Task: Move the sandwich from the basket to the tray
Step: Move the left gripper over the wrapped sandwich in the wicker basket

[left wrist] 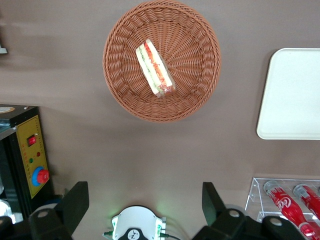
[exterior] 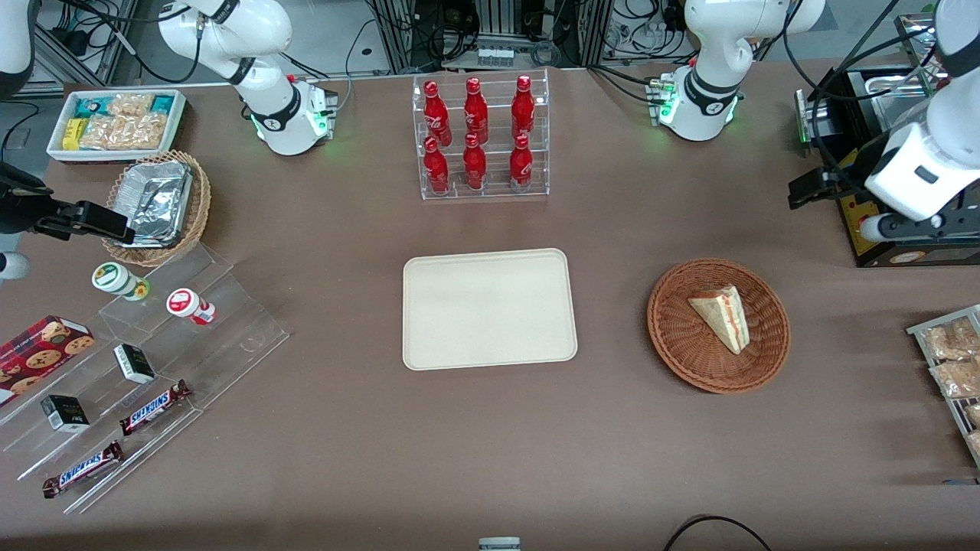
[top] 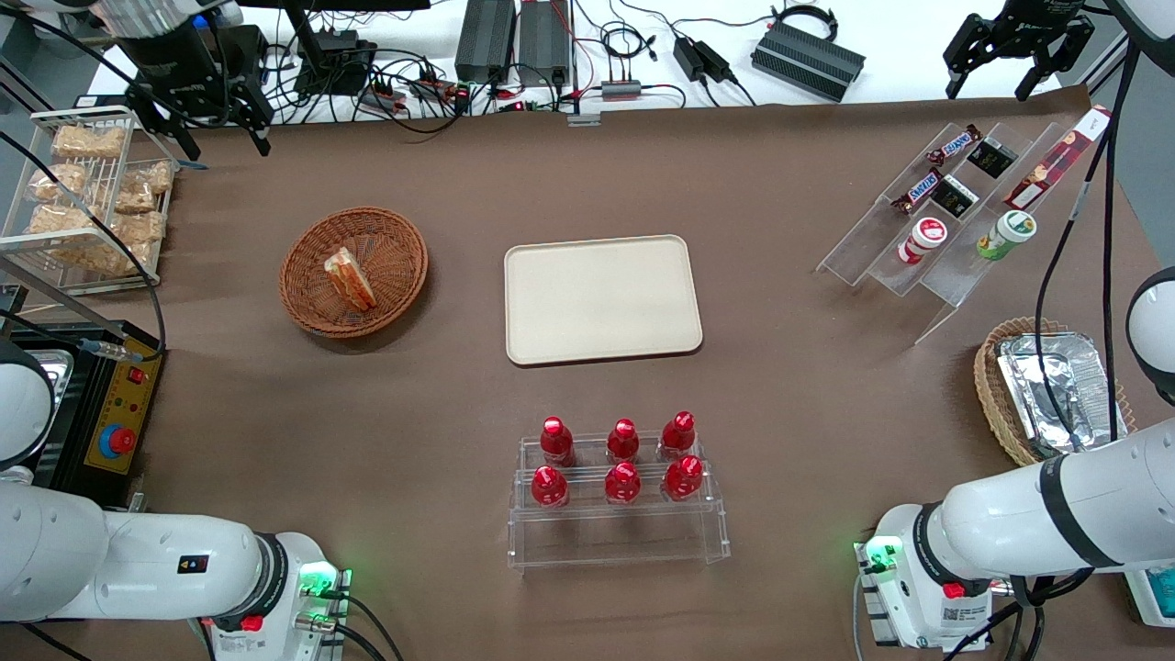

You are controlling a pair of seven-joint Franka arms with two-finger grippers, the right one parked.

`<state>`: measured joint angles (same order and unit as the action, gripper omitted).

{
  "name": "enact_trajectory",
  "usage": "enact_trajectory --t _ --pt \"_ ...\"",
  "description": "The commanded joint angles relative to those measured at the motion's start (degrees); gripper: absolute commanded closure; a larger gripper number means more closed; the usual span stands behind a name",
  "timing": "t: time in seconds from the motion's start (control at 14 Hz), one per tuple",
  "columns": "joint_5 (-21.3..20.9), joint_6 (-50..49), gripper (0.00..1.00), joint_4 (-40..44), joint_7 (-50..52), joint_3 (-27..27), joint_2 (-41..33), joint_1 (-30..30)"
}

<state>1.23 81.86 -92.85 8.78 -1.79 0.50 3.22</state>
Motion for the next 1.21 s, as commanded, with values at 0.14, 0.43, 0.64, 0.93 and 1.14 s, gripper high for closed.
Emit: enact_trajectory --t 0.14,0.43,0.64,0.93,1.14 --pt "-0.96 11.2 0.0 -11.89 -0.87 0.74 -1.82 1.17" --pt "-0.96 21.48 0.0 -19.89 -0.78 0.65 -1.64 1.09" --pt "-1.05 30.78 0.0 -26.13 -0.78 0.74 -0.94 1.0" --pt "-1.05 41.52 0.0 -32.39 -0.34 0.83 -0.07 0.73" --pt "-1.05 45.22 0.0 -32.66 5.69 0.83 2.3 0.65"
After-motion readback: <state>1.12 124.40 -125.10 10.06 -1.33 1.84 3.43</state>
